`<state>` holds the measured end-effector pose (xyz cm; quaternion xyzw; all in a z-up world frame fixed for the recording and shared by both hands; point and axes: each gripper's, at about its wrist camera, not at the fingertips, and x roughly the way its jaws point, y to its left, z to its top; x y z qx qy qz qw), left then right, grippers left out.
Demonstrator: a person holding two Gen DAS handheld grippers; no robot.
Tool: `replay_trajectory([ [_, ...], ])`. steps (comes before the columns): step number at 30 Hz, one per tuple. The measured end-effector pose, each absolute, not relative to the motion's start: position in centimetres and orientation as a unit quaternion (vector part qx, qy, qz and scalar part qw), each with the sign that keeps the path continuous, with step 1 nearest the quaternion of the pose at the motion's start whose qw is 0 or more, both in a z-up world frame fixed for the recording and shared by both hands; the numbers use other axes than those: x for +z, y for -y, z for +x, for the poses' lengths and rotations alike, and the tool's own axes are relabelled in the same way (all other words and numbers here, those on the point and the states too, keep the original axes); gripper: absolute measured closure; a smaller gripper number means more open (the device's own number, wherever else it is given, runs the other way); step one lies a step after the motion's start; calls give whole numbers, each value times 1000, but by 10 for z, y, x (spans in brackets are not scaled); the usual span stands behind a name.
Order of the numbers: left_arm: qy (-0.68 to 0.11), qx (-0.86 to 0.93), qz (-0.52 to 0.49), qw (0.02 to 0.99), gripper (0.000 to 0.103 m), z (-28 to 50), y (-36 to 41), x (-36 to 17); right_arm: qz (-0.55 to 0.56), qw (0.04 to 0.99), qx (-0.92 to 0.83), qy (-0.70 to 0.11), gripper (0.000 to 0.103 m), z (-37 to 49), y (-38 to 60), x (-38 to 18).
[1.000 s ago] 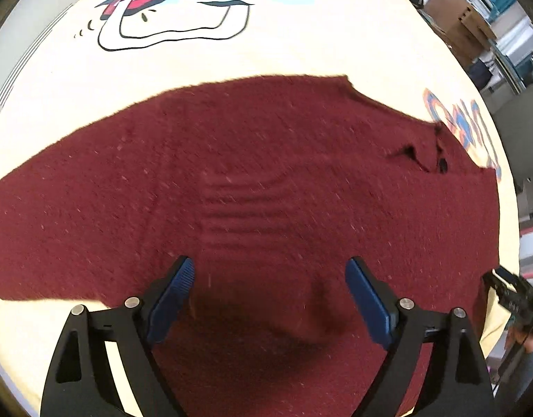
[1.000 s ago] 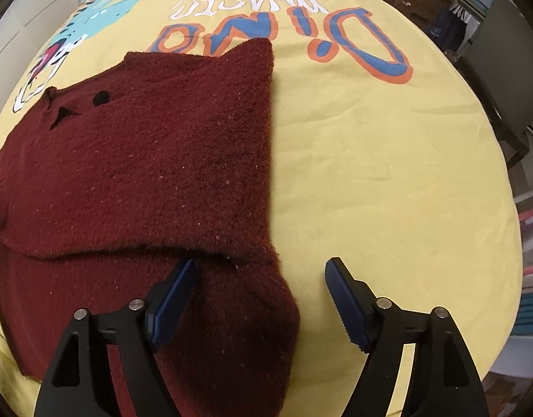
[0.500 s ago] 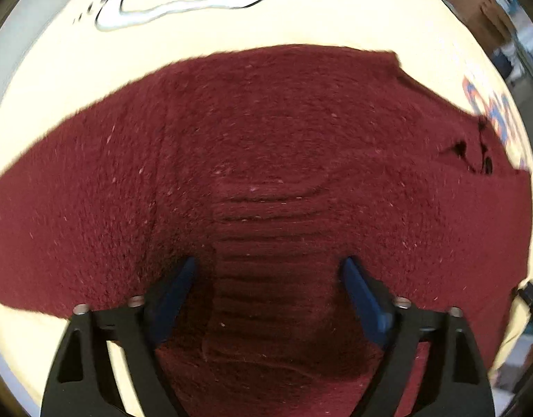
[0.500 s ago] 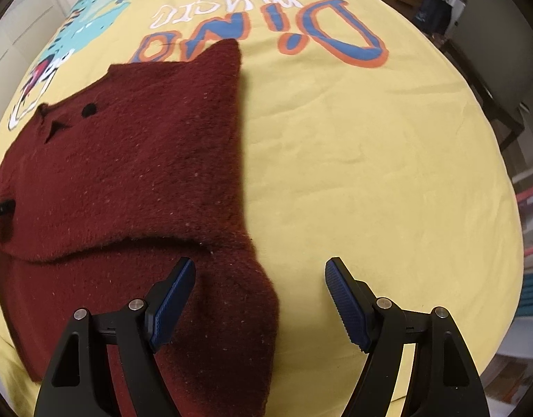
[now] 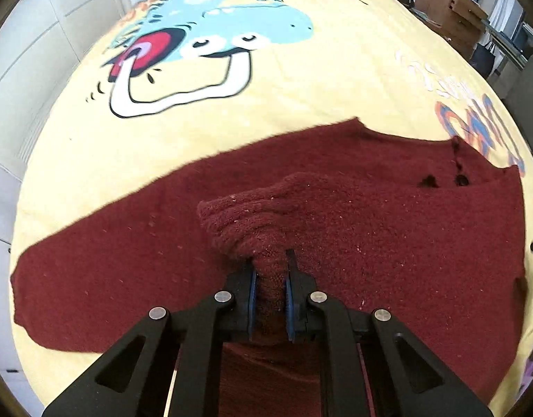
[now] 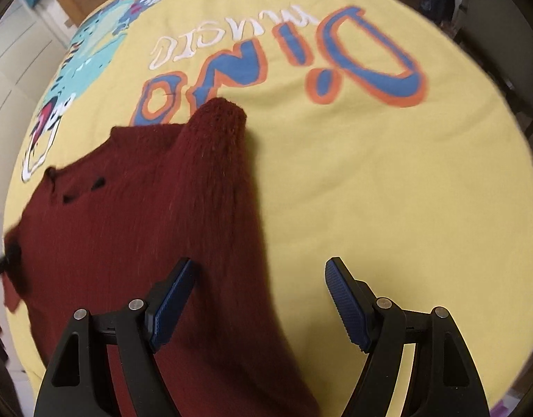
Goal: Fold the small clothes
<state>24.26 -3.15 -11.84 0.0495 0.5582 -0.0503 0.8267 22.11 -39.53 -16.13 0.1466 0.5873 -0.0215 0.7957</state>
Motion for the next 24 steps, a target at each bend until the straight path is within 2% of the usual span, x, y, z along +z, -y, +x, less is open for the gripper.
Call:
replay_trajectory([
  [1, -562, -48, 46, 825, 92, 243, 28, -123, 151, 791, -21, -592, 27, 227, 394, -167],
  [2, -567, -46, 41, 821, 92, 245, 23, -131, 153, 786, -22, -599, 47, 232, 393, -173],
  [3, -575, -44, 34, 816, 92, 245, 21, -139, 156, 782, -14, -603, 74, 235, 392, -177],
  [6, -584, -39, 36, 810, 92, 248, 19, -151, 166, 783, -17, -599, 83, 234, 394, -176],
  [11, -578, -39, 38, 814, 90, 241, 16, -152, 159, 791, -31, -590, 85, 222, 398, -173],
  [16, -576, -34, 42, 816, 82, 246, 6, -156, 141, 795, -37, -589, 82, 227, 387, -173],
  [18, -578, -32, 33, 815, 74, 248, 2, -155, 131, 803, -39, -580, 74, 223, 383, -165],
  [20, -583, -25, 24, 812, 56, 251, -3, -151, 114, 813, -44, -569, 68, 217, 378, -153],
  [21, -584, -20, 23, 811, 52, 252, -6, -148, 100, 820, -47, -562, 54, 212, 373, -145],
  [22, -582, -16, 21, 813, 41, 251, -8, -144, 94, 826, -44, -555, 45, 209, 369, -138],
  [23, -578, -15, 15, 816, 28, 250, -11, -138, 91, 831, -38, -548, 30, 207, 363, -132],
  [24, -572, -14, 8, 820, 22, 249, -13, -133, 89, 835, -32, -542, 25, 205, 358, -127],
])
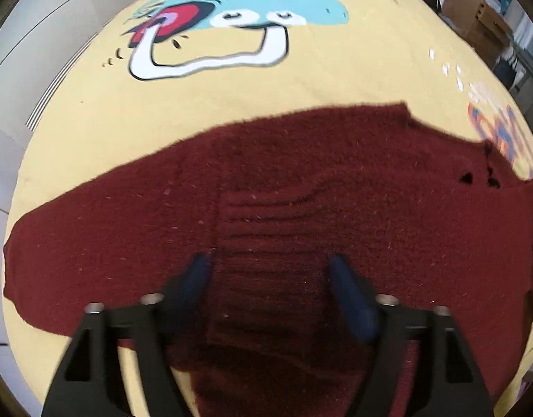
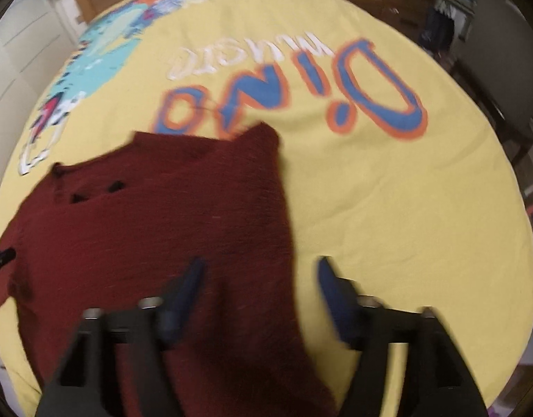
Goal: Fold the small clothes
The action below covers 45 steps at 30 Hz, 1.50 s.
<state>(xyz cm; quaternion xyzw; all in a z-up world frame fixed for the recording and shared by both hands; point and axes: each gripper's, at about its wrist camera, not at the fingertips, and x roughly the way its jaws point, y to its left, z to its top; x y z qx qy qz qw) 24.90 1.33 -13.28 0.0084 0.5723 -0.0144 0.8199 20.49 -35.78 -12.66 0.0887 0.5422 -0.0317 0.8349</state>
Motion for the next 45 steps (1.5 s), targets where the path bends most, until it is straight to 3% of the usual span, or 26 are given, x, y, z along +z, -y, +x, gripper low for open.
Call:
replay_trajectory([
  [2, -559, -19, 1, 829, 1, 245, -15, -121, 81, 843, -20, -531, 23, 200, 345, -115],
  [7, -539, -38, 10, 841, 1, 234, 7, -98, 37, 858, 7, -512, 12, 201, 293, -102],
  [9, -534, -57, 15, 844, 1, 228, 23, -93, 27, 859, 22, -511, 0, 202, 270, -104],
  [14, -518, -80, 44, 850, 1, 212, 65, -97, 15, 858, 38, -513, 0, 203, 233, -123],
  [23, -555, -67, 84, 825, 1, 217, 80, -163, -53, 836, 29, -545, 0, 203, 217, -185],
  [35, -559, -64, 70, 823, 1, 223, 30, -181, 24, 842, 6, -539, 1, 198, 289, -189],
  [45, -562, -60, 68, 822, 1, 229, 30, -184, 32, 844, -2, -535, 0, 193, 282, -197],
])
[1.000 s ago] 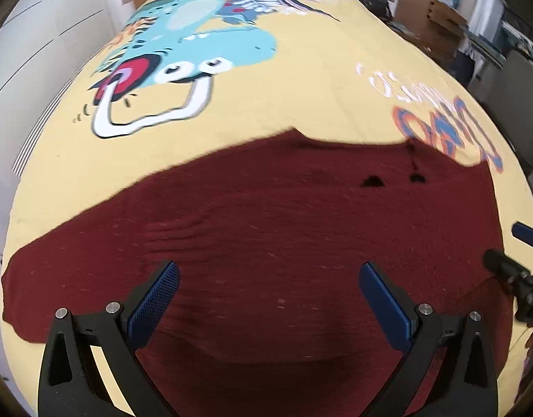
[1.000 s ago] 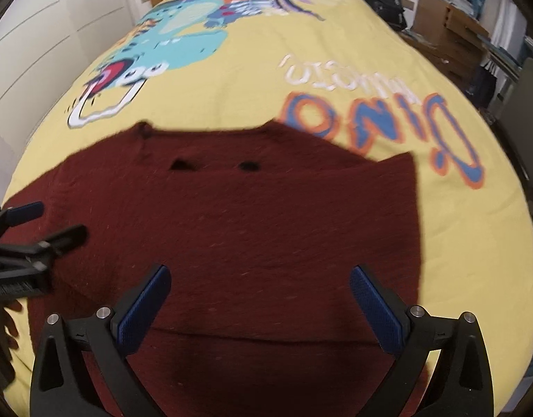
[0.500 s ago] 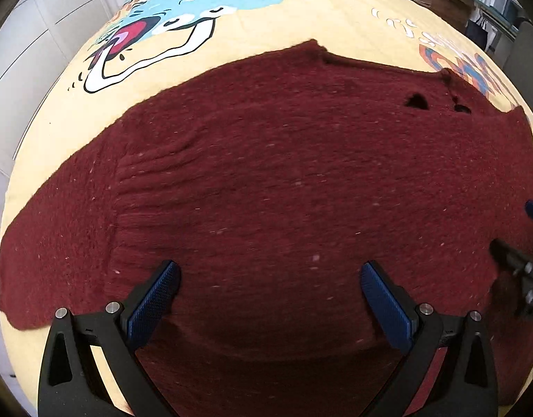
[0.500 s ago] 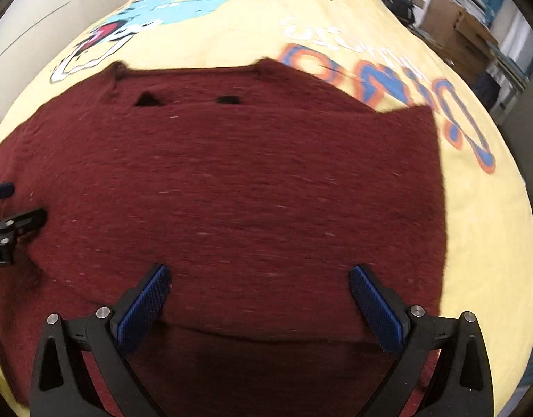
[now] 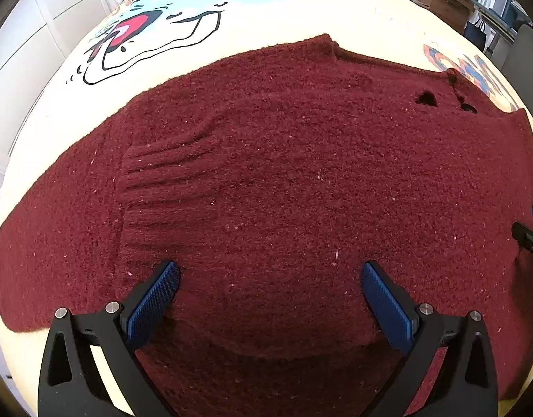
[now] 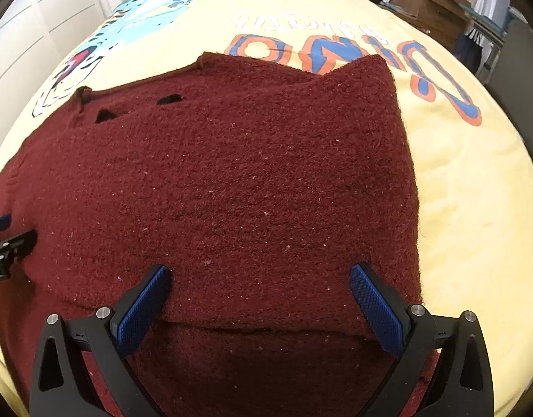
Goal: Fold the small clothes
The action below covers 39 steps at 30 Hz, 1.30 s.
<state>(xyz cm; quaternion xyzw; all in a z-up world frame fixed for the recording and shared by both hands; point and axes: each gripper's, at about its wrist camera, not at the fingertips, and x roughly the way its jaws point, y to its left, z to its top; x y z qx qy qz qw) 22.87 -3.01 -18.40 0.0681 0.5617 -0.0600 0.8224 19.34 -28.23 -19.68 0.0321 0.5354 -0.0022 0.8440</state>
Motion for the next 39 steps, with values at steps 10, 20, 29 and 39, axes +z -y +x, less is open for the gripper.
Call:
replay_trajectory([
  [10, -556, -78, 51, 826, 1, 223, 25, -171, 34, 855, -9, -517, 0, 177, 271, -160],
  [20, -530, -18, -37, 847, 1, 196, -73, -114, 35, 882, -9, -469, 0, 138, 258, -94],
  [29, -535, 135, -127, 825, 1, 170, -228, -114, 36, 876, -23, -480, 0, 114, 259, -87],
  [39, -546, 270, -272, 745, 1, 157, -362, -148, 46, 859, -48, -508, 0, 108, 271, -104],
])
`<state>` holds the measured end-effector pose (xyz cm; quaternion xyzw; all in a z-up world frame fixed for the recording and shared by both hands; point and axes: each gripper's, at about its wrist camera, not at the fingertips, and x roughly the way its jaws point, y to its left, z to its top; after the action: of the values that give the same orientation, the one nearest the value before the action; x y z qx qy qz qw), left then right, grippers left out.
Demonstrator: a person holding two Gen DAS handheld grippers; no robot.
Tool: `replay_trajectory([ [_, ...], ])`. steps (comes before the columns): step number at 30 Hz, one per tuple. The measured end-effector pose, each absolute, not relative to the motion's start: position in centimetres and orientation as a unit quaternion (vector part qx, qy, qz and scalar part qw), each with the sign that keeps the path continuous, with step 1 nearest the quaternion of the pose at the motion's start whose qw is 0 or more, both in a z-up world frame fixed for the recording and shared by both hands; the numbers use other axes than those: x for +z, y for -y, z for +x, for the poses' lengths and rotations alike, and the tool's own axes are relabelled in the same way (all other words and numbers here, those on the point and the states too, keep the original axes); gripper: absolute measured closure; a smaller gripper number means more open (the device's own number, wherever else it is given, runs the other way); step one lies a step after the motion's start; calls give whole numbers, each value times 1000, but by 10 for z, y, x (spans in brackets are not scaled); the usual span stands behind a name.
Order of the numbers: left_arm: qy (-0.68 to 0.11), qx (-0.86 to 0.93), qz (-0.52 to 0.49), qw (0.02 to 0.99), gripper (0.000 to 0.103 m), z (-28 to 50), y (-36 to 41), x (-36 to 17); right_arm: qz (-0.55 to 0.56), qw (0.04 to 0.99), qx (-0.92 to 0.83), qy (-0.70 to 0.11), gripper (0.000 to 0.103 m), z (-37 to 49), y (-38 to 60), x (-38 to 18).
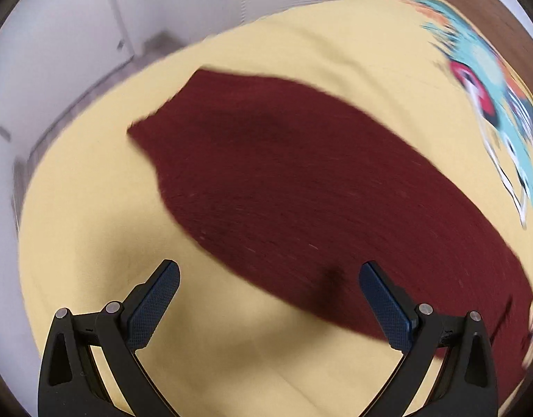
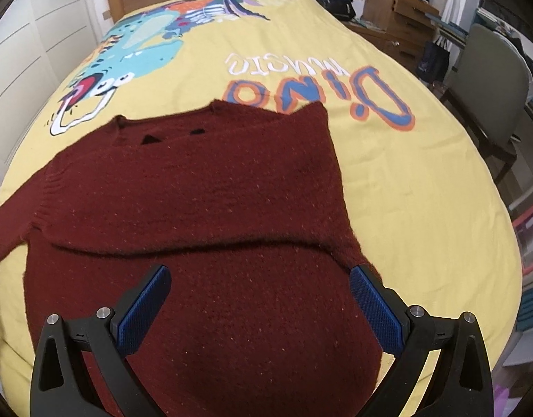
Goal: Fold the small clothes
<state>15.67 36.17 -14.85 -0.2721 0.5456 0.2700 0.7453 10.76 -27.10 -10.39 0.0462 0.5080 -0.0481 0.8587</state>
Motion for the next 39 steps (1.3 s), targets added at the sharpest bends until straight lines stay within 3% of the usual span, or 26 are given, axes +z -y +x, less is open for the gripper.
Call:
replay_trajectory([
  [6, -551, 274, -304, 727, 3, 168, -389, -164, 45, 853, -57, -517, 0, 107, 277, -109],
  [7, -550, 270, -305, 729, 8, 170, -390, -165, 45, 853, -58, -517, 0, 107, 278, -109],
  [9, -553, 260, -299, 733, 21, 173, -390, -165, 47, 853, -60, -517, 0, 106, 280, -109],
  [12, -552, 244, -282, 745, 53, 179, -390, -159, 53, 852, -62, -517, 0, 107, 282, -110],
  [14, -554, 218, -277, 754, 91, 184, -389, -152, 54, 852, -60, -518, 0, 107, 282, -110],
  [24, -527, 169, -169, 815, 92, 208, -324, -86, 42, 858, -48, -509, 0, 118, 276, -103],
  [39, -504, -36, -73, 860, 93, 228, -81, -33, 66, 852, -43, -518, 0, 145, 300, -87],
])
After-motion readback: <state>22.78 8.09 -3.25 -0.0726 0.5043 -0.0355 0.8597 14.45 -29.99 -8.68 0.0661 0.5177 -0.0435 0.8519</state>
